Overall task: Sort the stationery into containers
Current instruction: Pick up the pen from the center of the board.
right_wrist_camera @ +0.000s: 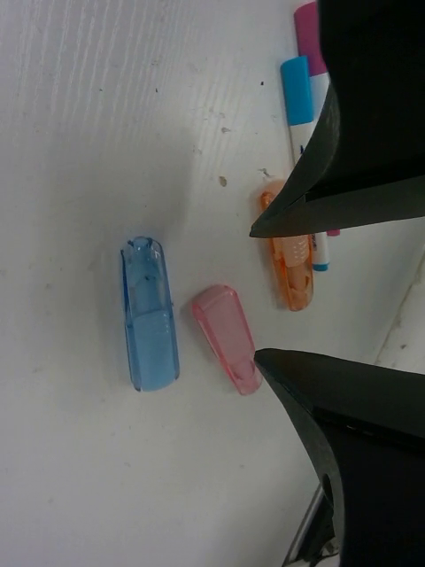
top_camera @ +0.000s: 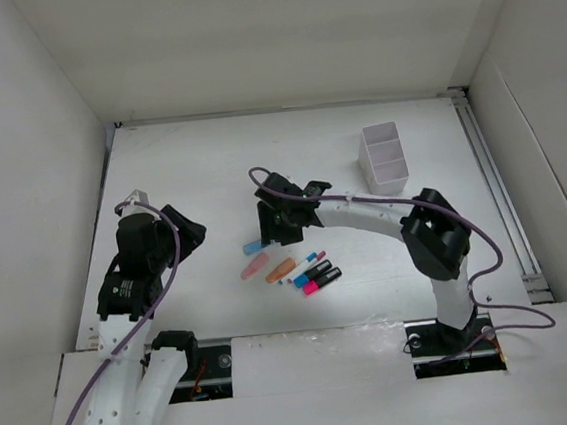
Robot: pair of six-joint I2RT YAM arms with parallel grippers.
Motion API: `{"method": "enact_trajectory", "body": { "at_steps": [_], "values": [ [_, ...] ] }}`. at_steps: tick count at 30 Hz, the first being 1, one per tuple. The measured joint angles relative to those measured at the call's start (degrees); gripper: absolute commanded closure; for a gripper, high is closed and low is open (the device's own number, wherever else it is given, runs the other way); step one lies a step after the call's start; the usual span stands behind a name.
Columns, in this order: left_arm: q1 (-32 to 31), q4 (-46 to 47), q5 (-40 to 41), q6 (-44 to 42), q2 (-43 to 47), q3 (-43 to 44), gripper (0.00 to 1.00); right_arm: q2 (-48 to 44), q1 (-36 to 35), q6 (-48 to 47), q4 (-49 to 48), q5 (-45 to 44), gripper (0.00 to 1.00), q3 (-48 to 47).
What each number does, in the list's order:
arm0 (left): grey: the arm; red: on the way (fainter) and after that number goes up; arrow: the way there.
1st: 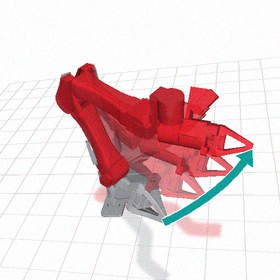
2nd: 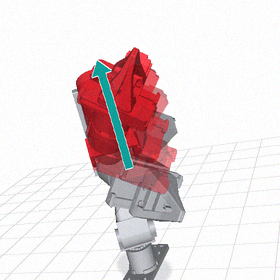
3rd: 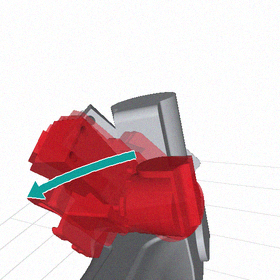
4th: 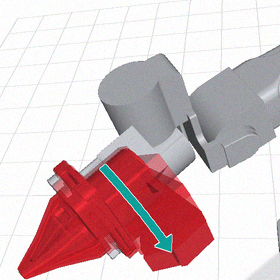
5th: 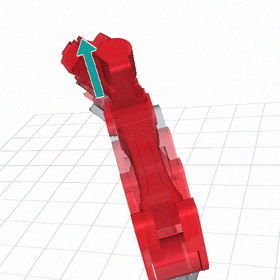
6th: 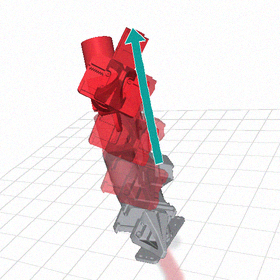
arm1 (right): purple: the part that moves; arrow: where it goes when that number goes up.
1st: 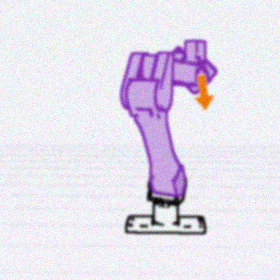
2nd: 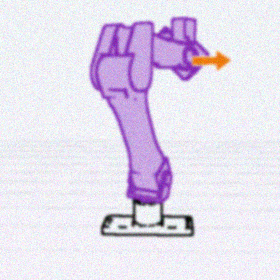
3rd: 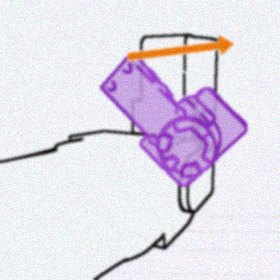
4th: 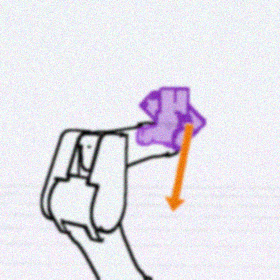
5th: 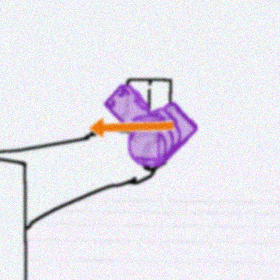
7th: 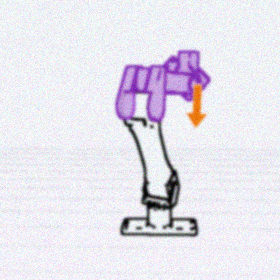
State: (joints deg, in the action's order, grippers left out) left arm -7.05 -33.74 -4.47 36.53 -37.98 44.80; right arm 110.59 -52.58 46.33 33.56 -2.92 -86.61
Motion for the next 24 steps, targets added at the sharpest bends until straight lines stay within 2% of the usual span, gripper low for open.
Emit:
{"method": "enact_trajectory", "body": {
  "at_steps": [19, 24],
  "values": [
    [0.0, 0.0, -1.7, 0.0, 1.1, 0.3, 0.47, 13.4, 1.8, 5.3, 0.0, 1.8, 0.39, -10.3],
    [0.0, 0.1, -1.8, 0.0, 1.5, 0.3, 0.47, 14.5, 3.2, 6.4, 0.4, 2.4, 0.39, -10.6]
  ]
}}
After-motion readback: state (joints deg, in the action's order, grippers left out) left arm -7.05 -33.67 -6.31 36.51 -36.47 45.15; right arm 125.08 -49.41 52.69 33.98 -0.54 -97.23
